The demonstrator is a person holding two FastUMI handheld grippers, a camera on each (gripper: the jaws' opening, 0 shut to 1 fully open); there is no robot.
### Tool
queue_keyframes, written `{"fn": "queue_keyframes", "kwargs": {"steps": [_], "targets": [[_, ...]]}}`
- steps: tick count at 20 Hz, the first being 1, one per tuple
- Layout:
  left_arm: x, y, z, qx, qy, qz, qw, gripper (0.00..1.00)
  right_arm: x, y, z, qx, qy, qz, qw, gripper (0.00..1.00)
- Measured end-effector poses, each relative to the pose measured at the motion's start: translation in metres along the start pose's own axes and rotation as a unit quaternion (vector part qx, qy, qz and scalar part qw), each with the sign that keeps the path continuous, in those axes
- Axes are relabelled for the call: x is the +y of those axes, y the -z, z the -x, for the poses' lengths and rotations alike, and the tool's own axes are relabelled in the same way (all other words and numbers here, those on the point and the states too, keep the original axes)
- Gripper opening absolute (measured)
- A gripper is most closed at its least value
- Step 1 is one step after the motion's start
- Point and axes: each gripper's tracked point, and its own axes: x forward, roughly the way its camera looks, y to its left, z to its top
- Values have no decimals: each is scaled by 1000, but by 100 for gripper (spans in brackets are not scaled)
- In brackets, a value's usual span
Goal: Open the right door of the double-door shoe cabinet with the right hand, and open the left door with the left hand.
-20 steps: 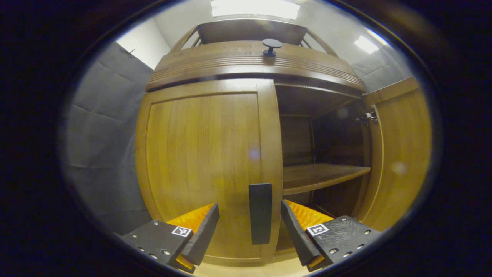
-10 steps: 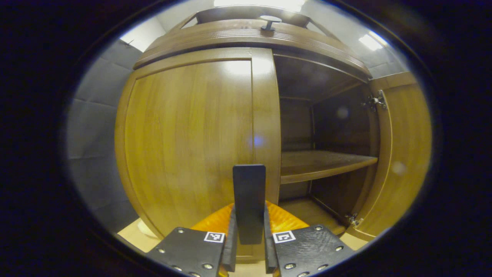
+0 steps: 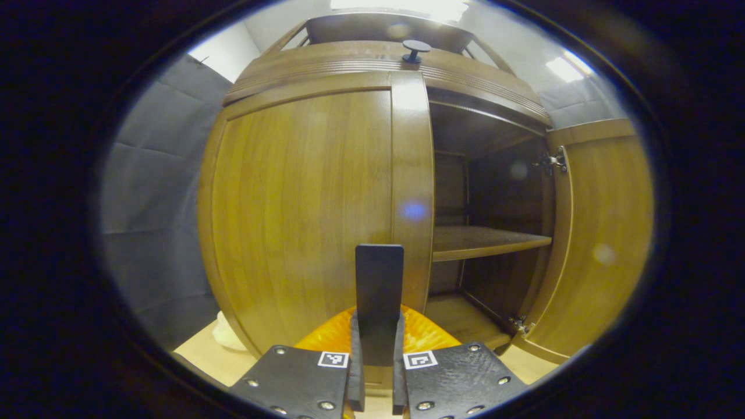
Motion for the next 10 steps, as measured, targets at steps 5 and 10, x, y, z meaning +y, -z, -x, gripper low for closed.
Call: {"fn": "queue_keyframes", "kwargs": {"steps": [5,10], "targets": [[9,0,29,1,8,6,1000,22,23,-1,5,0,-21,1,1000,94],[25,2,61,-1,11,9,1000,24,41,2,16,-1,-35,9,999,94]]}}
